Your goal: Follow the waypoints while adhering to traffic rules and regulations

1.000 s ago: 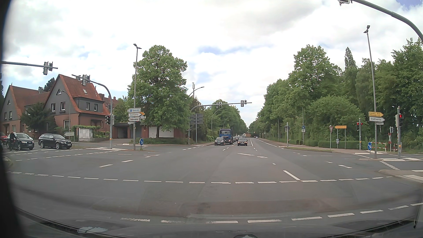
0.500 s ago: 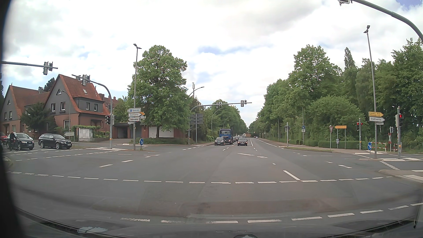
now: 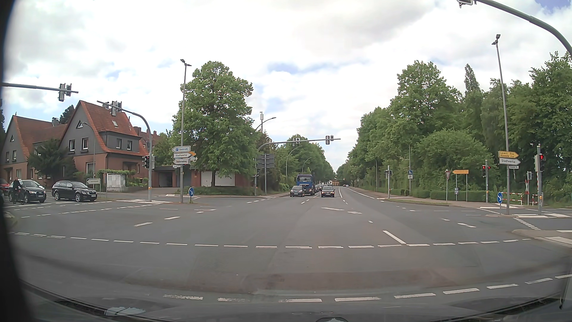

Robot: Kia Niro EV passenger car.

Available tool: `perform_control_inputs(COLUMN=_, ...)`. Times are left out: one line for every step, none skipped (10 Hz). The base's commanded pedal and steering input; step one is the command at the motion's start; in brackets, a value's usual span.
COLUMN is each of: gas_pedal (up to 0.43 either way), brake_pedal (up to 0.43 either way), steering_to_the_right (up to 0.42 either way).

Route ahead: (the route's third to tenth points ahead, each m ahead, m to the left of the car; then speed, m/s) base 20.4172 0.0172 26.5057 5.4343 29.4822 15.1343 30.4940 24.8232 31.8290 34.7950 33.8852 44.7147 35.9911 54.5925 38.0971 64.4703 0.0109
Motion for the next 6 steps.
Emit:
perform_control_inputs(gas_pedal=0.0, brake_pedal=0.0, steering_to_the_right=0.008)
perform_control_inputs(gas_pedal=0.0, brake_pedal=0.0, steering_to_the_right=0.008)
perform_control_inputs(gas_pedal=0.0, brake_pedal=0.0, steering_to_the_right=0.008)
perform_control_inputs(gas_pedal=0.0, brake_pedal=0.0, steering_to_the_right=0.008)
perform_control_inputs(gas_pedal=0.0, brake_pedal=0.0, steering_to_the_right=0.008)
perform_control_inputs(gas_pedal=0.0, brake_pedal=0.0, steering_to_the_right=0.008)
